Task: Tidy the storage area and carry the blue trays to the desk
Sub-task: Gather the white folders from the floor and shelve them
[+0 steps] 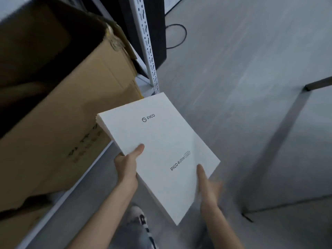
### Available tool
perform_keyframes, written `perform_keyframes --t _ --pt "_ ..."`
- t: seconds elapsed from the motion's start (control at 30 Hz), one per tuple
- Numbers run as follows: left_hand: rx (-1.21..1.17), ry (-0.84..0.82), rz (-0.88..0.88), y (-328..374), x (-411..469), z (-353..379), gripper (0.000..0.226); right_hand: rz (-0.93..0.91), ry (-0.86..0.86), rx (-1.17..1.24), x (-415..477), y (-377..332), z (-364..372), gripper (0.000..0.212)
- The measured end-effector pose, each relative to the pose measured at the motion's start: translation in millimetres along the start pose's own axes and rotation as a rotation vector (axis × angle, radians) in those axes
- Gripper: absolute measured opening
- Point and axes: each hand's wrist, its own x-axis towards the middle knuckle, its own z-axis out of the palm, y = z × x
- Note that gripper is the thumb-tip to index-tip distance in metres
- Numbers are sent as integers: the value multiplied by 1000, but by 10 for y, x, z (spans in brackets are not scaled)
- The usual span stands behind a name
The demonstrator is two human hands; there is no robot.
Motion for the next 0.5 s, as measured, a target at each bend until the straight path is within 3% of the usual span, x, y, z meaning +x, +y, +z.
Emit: perform_keyframes --t 0.07,0.13,0.23,0.4,0.5 --pt "-5 9 9 294 -450 -97 15 303 -381 286 -453 -115 -137 48" --pt "15 -3 40 619 -865 -198 12 382 -541 466 -847 -329 -231 45" --pt "42 -31 120 1130 -1388 -327 12 301 -519 494 -1410 -622 -345 49" --pt "21 -81 170 1812 -2247 -629 12 98 -510 310 -2061 -1091 -697 56" --pt "-152 -190 155 2220 -2720 -1027 21 -19 -559 148 -2341 -1509 -993 56"
